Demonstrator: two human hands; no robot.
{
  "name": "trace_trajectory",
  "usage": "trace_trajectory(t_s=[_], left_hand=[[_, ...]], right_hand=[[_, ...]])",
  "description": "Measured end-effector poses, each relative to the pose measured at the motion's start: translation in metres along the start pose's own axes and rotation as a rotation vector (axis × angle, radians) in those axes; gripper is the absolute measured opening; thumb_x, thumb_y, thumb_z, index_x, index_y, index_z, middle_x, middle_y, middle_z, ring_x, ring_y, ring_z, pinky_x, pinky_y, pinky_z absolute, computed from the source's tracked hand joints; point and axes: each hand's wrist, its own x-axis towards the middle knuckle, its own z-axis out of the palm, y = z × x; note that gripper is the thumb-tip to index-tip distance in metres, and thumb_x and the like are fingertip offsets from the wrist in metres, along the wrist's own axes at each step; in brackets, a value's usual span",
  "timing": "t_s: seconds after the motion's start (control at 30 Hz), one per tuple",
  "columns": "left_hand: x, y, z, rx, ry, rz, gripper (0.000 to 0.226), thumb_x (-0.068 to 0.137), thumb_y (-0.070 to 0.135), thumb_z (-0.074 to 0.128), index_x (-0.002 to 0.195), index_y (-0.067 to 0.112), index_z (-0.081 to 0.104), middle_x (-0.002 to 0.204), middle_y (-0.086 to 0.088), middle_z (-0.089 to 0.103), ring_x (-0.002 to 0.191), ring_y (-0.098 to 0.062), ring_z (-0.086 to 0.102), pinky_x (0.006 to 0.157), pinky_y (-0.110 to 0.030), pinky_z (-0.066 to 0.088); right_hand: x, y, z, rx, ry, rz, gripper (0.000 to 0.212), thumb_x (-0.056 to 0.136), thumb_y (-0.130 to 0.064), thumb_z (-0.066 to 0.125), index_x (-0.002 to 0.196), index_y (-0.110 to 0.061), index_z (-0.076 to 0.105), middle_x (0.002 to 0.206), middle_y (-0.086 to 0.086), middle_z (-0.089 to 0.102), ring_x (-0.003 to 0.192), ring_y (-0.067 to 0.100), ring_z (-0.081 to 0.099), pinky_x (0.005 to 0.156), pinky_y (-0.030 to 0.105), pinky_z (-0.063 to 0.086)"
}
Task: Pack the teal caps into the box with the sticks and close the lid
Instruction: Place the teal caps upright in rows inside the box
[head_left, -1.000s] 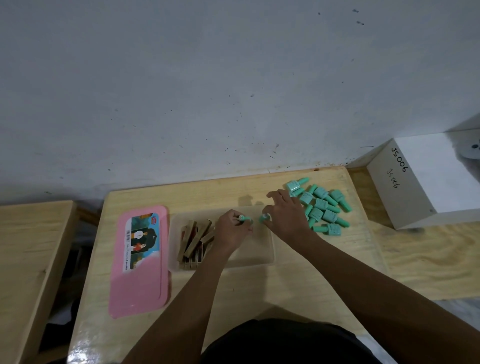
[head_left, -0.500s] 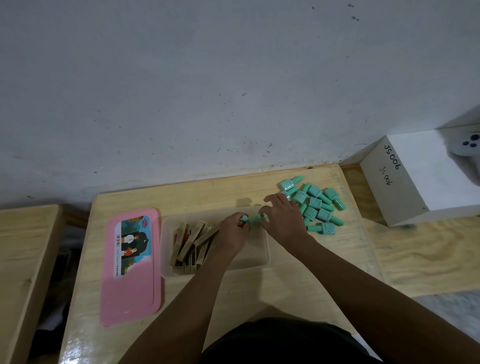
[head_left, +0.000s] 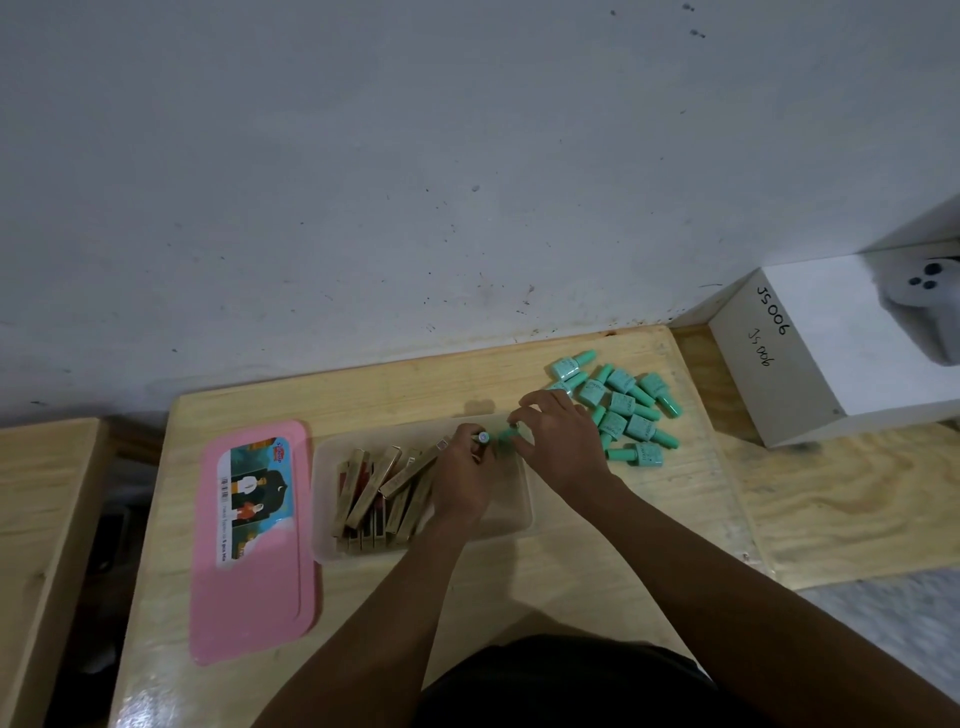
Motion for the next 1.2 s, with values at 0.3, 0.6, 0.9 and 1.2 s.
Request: trace_trajectory(t_s=[0.3,0.6,0.9,1.2], left_hand=[[0.0,-0.004,0.006,0.001,0.068,-0.024,0.009,0.089,0.021,0.06,0.097,0.018,0.056,0.081,0.003,0.066,0.071,-0.016,0.064,0.064,-0.042,0.054],[0.0,0.005,0.005,-0.073,0.111,-0.148,0.024,0.086,0.025,0.065,0.109,0.016,0.067,0.097,-0.003,0.072,0.084,-0.016,0.066,0.074,-0.034,0.056],[0.0,0.01,-0.001,-0.029,0.155,-0.146,0.027,0.084,0.026,0.067,0.109,0.015,0.068,0.102,-0.003,0.072,0.089,-0.019,0.067,0.075,-0.033,0.055],[-0.007,0.015,-0.004,0.03,0.197,-0.061,0.027,0.084,0.032,0.068,0.106,0.018,0.064,0.097,0.0,0.07,0.084,-0.018,0.064,0.063,-0.027,0.047]], right_hand=[[-0.005,0.01,-0.005,0.091,-0.014,0.029,0.021,0.082,-0.034,0.071,0.099,-0.022,0.072,0.106,-0.002,0.066,0.102,0.022,0.059,0.077,0.039,0.052],[-0.015,0.006,-0.01,0.241,-0.102,0.222,0.028,0.089,-0.039,0.062,0.116,-0.03,0.064,0.107,-0.009,0.068,0.094,0.01,0.062,0.074,0.031,0.051],[0.004,0.002,-0.012,-0.014,-0.04,0.031,0.022,0.089,-0.034,0.064,0.104,-0.021,0.074,0.106,0.0,0.068,0.1,0.022,0.061,0.072,0.038,0.053],[-0.01,0.01,-0.015,0.079,-0.003,0.136,0.023,0.089,-0.039,0.063,0.105,-0.026,0.072,0.109,-0.004,0.068,0.1,0.018,0.062,0.071,0.033,0.051]])
